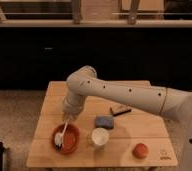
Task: Place brush in red bowl
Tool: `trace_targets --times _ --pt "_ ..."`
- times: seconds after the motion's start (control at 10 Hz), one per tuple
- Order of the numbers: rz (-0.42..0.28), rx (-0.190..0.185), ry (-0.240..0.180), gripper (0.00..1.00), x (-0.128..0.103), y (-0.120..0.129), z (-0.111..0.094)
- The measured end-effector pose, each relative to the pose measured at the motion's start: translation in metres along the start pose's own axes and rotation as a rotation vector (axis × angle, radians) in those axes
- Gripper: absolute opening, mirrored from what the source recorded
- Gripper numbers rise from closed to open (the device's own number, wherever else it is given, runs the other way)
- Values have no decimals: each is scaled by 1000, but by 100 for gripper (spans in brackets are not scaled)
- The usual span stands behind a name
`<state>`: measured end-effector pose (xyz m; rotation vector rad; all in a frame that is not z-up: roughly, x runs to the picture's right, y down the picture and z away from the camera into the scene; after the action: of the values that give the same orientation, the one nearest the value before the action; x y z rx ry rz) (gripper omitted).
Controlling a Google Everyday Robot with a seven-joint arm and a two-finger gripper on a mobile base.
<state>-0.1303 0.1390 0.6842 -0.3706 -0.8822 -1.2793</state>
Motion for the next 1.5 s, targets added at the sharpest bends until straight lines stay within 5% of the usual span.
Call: trace_targets --times 0.7,1.5 --pt "43 85 -139 0 6 9 42" --pt "57 207 -203 0 16 -2 51"
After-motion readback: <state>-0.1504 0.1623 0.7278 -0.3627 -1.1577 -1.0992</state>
